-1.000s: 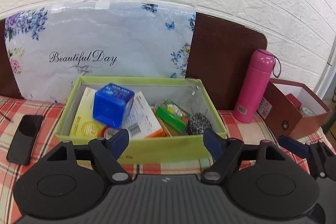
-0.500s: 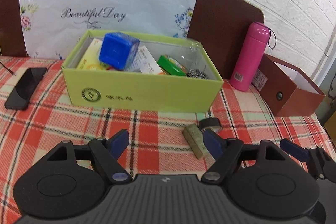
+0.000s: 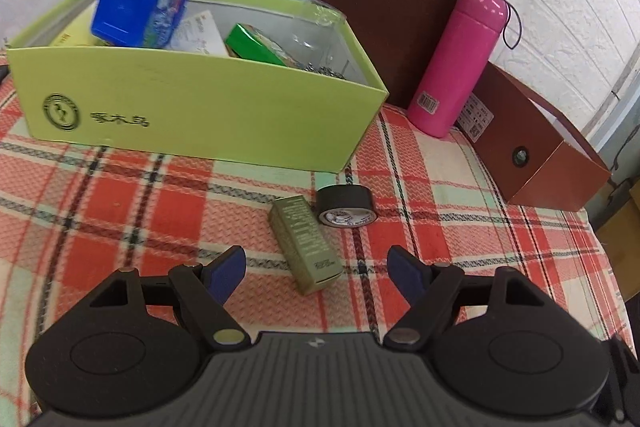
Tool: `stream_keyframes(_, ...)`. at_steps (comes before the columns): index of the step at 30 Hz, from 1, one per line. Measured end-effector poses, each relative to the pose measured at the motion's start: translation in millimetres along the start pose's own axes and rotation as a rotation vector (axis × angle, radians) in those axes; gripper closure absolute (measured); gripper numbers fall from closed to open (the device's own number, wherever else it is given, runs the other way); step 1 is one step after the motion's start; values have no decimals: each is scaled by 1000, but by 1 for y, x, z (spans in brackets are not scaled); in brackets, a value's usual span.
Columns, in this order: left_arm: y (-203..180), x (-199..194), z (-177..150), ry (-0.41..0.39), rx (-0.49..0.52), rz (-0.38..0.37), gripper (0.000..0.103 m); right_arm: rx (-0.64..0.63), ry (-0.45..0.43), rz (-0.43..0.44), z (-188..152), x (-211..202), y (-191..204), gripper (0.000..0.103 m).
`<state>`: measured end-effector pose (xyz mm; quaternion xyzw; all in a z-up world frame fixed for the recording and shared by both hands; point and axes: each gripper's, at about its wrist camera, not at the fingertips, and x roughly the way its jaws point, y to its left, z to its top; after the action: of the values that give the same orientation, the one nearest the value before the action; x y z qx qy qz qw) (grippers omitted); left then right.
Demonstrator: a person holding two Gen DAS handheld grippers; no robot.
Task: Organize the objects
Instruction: 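Grasp the olive-green small box with left tool while right tool grasps the black tape roll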
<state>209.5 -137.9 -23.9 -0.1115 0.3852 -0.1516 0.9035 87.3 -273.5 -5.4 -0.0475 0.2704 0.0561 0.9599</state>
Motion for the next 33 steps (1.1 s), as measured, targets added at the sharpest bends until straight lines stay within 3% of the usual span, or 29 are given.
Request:
stream_keyframes(2, -2, 8, 1, 3, 22, 9, 25, 0, 2, 3, -1, 1, -1, 0)
stream_keyframes(6, 7, 17, 0, 40, 18, -3, 63, -29, -7, 20, -1, 5, -1, 1)
stream_keyframes(10, 22, 10, -1, 46, -1, -30, 73, -84, 0, 54, 3, 17, 0, 6)
stream_keyframes(20, 49, -33, -15, 25, 46, 11, 78, -199, 17, 137, 26, 78, 1, 19)
stream_keyframes(30, 73, -73, -33, 8, 52, 47, 78, -216, 49, 204, 45, 137, 12, 22)
stream_keyframes(31, 75, -75, -33, 6, 47, 50, 78, -207, 56, 221, 45, 140, 11, 24)
stream_keyframes(32, 77, -77, -34, 5, 40, 53, 78, -195, 62, 242, 45, 141, 10, 33)
stream_keyframes(33, 79, -78, -34, 4, 34, 55, 78, -179, 73, 251, 44, 142, 9, 49)
